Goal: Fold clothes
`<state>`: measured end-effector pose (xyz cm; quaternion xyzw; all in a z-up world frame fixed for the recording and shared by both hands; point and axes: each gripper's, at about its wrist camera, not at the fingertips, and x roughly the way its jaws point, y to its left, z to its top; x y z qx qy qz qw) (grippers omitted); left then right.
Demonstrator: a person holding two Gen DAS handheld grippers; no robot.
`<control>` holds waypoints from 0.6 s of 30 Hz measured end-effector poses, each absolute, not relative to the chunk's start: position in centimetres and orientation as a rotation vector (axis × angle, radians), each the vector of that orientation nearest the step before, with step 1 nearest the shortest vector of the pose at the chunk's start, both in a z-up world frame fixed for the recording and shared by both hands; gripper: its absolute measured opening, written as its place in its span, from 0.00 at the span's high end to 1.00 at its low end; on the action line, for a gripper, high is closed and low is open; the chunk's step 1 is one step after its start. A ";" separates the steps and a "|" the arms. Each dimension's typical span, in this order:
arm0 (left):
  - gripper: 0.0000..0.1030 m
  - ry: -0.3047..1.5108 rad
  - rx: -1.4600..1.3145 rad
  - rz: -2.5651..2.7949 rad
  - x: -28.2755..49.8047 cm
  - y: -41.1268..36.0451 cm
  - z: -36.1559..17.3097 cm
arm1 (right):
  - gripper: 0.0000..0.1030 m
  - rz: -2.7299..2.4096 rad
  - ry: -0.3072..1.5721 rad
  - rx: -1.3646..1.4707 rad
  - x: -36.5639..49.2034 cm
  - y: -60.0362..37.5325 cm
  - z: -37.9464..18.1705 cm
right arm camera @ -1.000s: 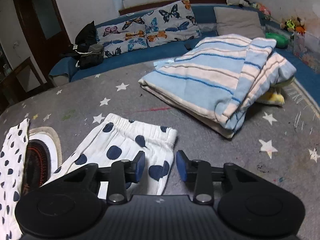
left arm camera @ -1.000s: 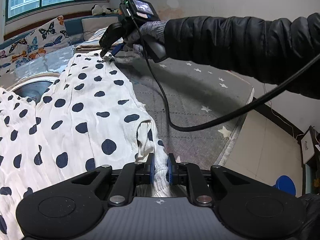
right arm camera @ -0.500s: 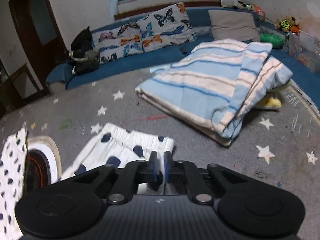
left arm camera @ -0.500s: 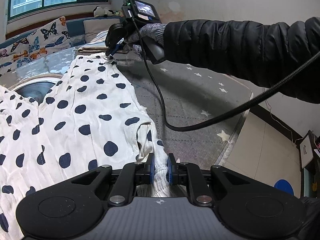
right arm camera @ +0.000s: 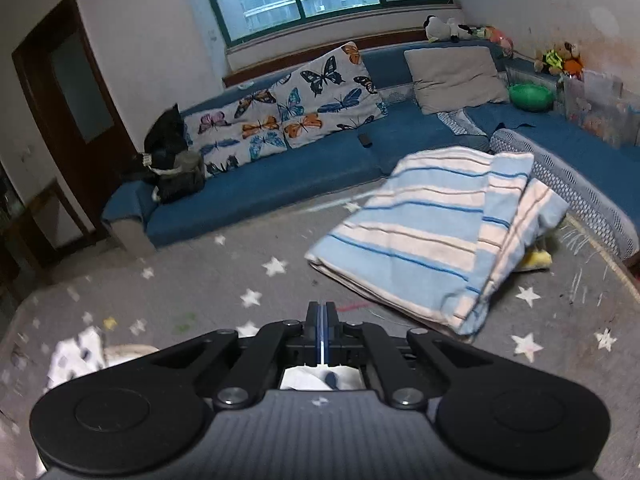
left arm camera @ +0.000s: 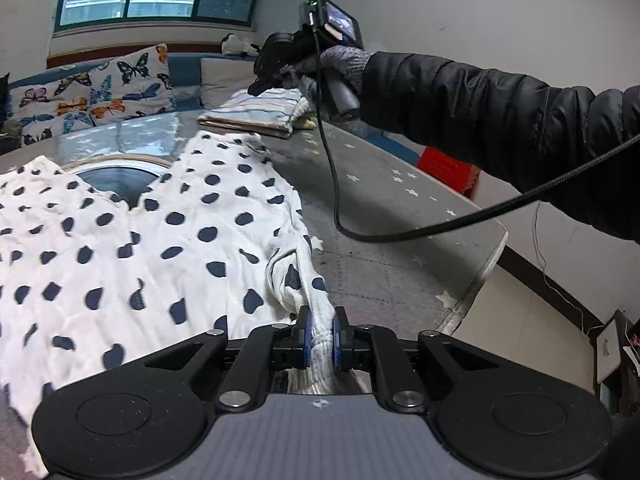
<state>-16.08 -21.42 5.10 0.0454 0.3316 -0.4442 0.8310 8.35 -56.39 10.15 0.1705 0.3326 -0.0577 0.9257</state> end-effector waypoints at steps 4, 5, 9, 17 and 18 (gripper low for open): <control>0.89 0.681 0.086 -0.946 -16.1 -21.2 5.3 | 0.97 -0.159 0.725 0.295 8.2 -55.6 9.8; 0.89 0.682 0.087 -0.948 -16.1 -21.2 5.2 | 0.96 -0.164 0.740 0.283 8.0 -55.6 9.3; 0.89 0.690 0.093 -0.954 -16.2 -21.2 4.5 | 0.92 -0.167 0.794 0.253 7.6 -55.6 7.2; 0.89 0.707 0.098 -0.938 -16.1 -21.6 4.3 | 0.71 -0.163 0.843 0.270 7.9 -56.0 3.3; 0.89 0.711 0.099 -0.937 -16.0 -21.7 4.2 | 0.70 -0.166 0.841 0.266 7.9 -56.0 3.0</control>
